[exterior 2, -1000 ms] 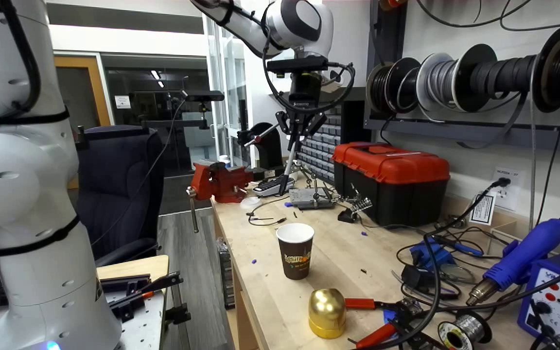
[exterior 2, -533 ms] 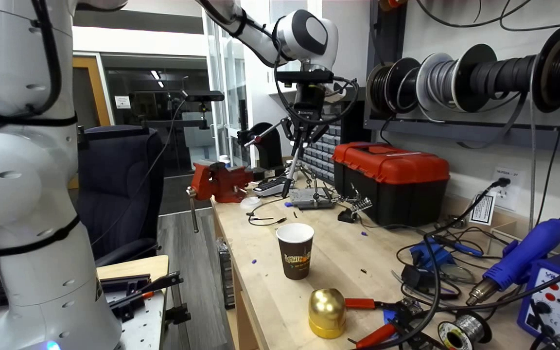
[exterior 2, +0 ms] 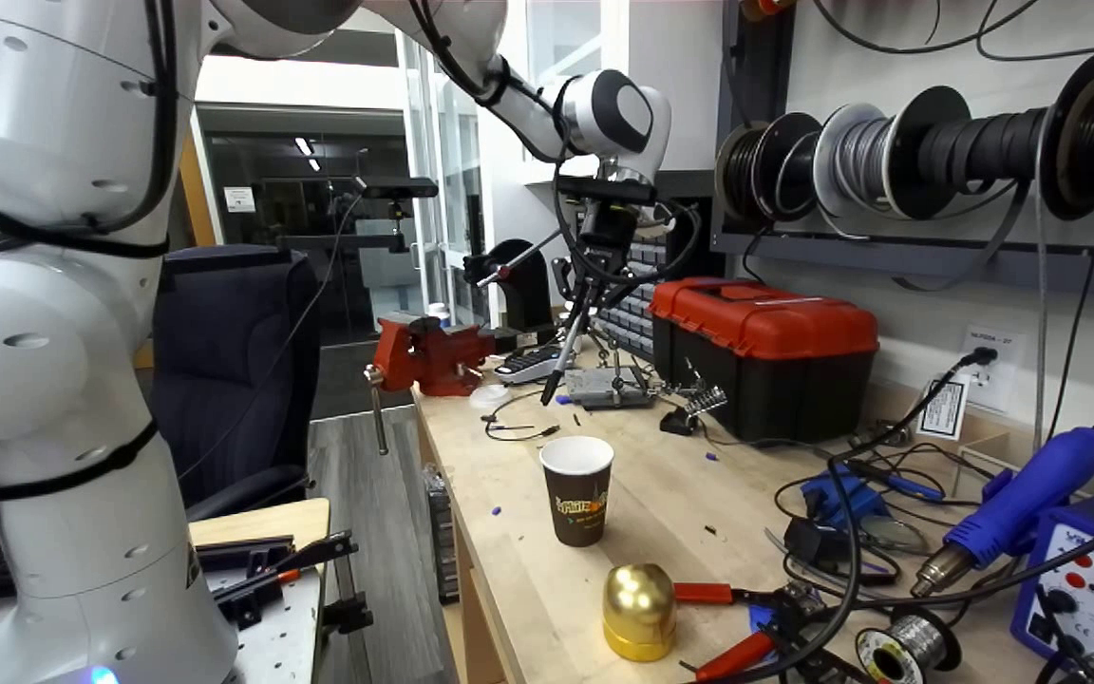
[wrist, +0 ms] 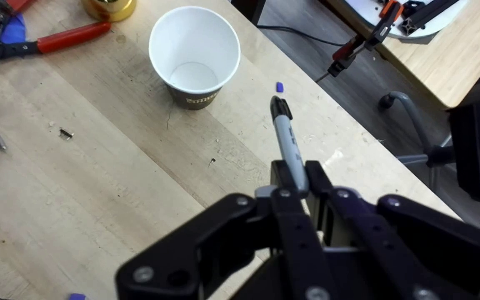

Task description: Take a marker out of the cup and put it on the table

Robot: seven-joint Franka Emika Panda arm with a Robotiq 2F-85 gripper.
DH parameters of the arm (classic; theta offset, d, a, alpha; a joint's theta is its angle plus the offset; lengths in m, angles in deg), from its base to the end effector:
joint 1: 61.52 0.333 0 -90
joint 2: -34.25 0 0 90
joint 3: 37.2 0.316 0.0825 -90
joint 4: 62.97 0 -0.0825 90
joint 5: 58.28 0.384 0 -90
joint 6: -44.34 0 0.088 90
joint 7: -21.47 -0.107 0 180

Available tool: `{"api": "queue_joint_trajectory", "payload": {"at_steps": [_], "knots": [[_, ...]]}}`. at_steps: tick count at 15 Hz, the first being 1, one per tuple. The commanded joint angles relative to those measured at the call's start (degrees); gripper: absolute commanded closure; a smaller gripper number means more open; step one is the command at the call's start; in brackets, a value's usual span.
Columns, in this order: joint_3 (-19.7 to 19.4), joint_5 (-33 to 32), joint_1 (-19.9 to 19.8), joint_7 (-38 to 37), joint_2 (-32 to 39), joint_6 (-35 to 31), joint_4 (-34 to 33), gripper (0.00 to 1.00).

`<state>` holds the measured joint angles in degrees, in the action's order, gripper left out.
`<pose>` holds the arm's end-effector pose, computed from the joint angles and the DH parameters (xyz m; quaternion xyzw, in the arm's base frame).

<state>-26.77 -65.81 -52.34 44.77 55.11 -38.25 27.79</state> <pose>0.5759 0.1767 0.4010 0.8975 0.3637 -0.2482 0.0246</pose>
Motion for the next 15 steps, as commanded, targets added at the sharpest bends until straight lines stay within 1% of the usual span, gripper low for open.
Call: {"api": "queue_joint_trajectory", "payload": {"at_steps": [1, 9, 10, 11, 12, 15], "knots": [[0.5, 1.4, 0.9, -1.6, 4.5, 3.4, -4.6, 0.99], [0.4, 1.9, 0.8, -1.0, 11.6, 1.1, -6.7, 0.99], [0.3, 1.7, 0.9, -1.0, 12.1, 1.0, -6.7, 0.72], [0.3, 1.6, 0.9, -1.1, 12.5, 0.7, -6.6, 0.71], [0.3, 1.6, 0.8, -1.2, 12.5, 0.3, -6.0, 0.66], [0.3, 1.7, 0.4, -1.2, 11.4, -1.0, -4.0, 0.44]]}}
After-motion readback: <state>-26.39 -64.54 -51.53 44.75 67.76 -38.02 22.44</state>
